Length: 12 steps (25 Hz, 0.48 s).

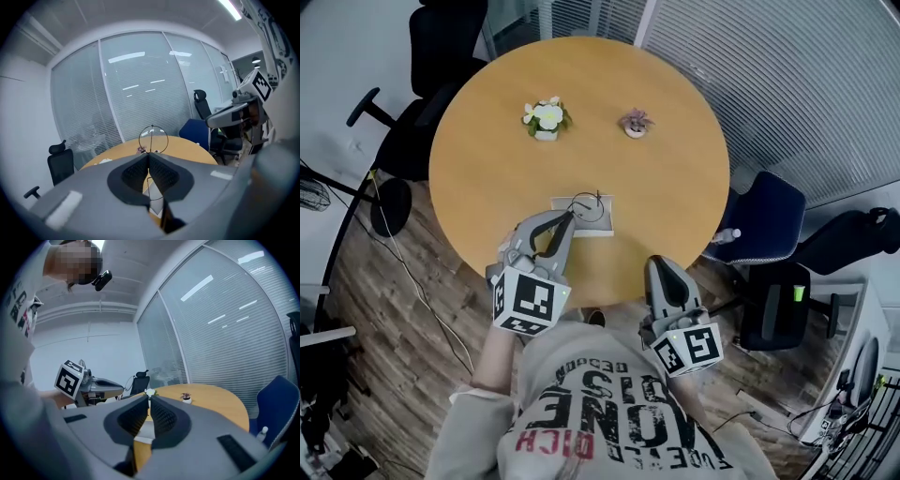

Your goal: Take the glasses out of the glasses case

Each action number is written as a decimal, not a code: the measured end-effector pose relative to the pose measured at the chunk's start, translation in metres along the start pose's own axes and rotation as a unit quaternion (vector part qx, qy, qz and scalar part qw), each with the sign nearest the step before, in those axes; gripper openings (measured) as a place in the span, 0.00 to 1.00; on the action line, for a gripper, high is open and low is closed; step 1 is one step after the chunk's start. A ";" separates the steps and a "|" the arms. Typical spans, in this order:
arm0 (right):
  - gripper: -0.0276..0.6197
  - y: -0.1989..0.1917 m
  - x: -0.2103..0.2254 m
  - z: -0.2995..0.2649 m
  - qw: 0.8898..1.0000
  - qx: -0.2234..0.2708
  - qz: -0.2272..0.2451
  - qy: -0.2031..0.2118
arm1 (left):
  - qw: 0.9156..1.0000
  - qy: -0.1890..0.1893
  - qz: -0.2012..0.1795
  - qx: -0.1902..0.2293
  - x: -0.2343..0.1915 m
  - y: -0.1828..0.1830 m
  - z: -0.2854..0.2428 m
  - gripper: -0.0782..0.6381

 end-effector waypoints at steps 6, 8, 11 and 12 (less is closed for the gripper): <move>0.08 0.008 -0.003 0.020 1.000 0.009 0.007 0.025 | 0.992 0.096 0.054 0.052 0.005 0.021 0.039 0.13; 0.08 0.014 -0.005 0.031 0.999 0.017 0.008 0.036 | 0.987 0.124 0.072 0.069 0.011 0.027 0.054 0.13; 0.08 0.021 -0.008 0.048 0.998 0.030 0.013 0.054 | 0.977 0.162 0.108 0.085 0.025 0.036 0.076 0.13; 0.08 0.024 -0.010 0.054 0.998 0.034 0.015 0.059 | 0.973 0.173 0.125 0.088 0.030 0.039 0.083 0.13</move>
Point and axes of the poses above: the fingertips, and each gripper's own axes: z backward along the fingers, x to its right, y out of its top, the point moved 7 cm from there along z, backward along the fingers, and after that the axes turned 13 degrees about -z, right-handed, at the moved point
